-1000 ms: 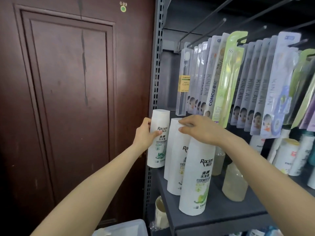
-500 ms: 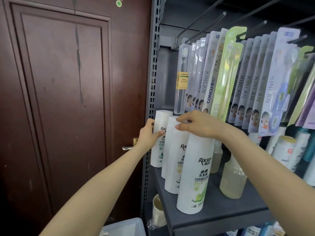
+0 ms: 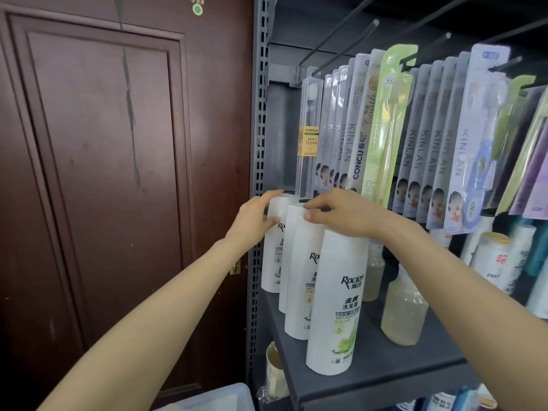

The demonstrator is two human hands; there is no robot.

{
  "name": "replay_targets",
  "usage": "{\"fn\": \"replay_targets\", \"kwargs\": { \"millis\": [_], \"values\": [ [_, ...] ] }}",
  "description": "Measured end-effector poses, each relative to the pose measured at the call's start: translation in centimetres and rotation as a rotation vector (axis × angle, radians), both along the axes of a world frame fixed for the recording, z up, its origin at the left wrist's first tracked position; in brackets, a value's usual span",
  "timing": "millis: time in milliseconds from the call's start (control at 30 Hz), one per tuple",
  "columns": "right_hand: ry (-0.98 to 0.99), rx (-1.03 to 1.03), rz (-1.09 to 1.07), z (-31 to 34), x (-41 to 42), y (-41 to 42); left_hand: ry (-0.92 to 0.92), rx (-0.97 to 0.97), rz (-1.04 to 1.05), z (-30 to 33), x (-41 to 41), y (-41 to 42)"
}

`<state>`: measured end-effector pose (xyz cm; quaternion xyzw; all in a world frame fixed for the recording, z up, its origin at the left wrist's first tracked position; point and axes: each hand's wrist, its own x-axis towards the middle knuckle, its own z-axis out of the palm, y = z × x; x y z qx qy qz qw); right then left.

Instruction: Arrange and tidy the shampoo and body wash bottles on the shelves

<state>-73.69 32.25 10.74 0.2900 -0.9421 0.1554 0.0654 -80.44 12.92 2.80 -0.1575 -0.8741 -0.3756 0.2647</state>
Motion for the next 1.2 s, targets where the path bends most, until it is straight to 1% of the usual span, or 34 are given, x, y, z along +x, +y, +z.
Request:
{"fn": "replay_targets", "kwargs": {
  "millis": [67,133,400,567,700,800,867,933,1033,1133,1200],
  "values": [
    [-0.001,-0.001,0.018,0.0,-0.2,0.1,-0.06,-0.023,-0.014,0.2,-0.1,0.0],
    [0.004,0.004,0.016,0.0,-0.2,0.0,-0.095,0.015,-0.038,0.2,-0.1,0.2],
    [0.006,-0.007,0.018,-0.2,-0.4,0.0,-0.052,0.08,-0.072,-0.7,-0.6,1.5],
    [0.002,-0.027,0.022,-0.3,-0.5,0.0,-0.078,0.015,-0.057,-0.2,-1.0,1.0],
    [-0.001,-0.056,0.032,-0.5,-0.8,0.1,-0.021,0.008,-0.021,0.1,-0.8,1.2],
    [0.001,-0.038,0.041,-0.5,-1.0,0.2,0.048,-0.011,0.014,0.1,-0.8,1.4],
    [0.002,-0.051,0.036,-0.6,-1.3,0.1,0.058,-0.014,0.03,0.1,-0.8,1.4],
    [-0.004,-0.072,0.033,-0.7,-1.6,0.3,0.054,-0.028,0.035,0.2,-0.7,1.5],
    [-0.011,-0.03,0.031,-0.6,-1.3,0.2,0.021,-0.038,0.032,0.8,-0.1,1.5],
    [-0.014,-0.062,0.034,-0.5,-1.5,0.2,0.026,-0.047,0.049,1.5,0.6,1.6],
    [0.007,-0.072,-0.023,-0.5,-1.3,0.0,0.036,-0.031,0.095,2.2,1.3,1.7]
  ]
}}
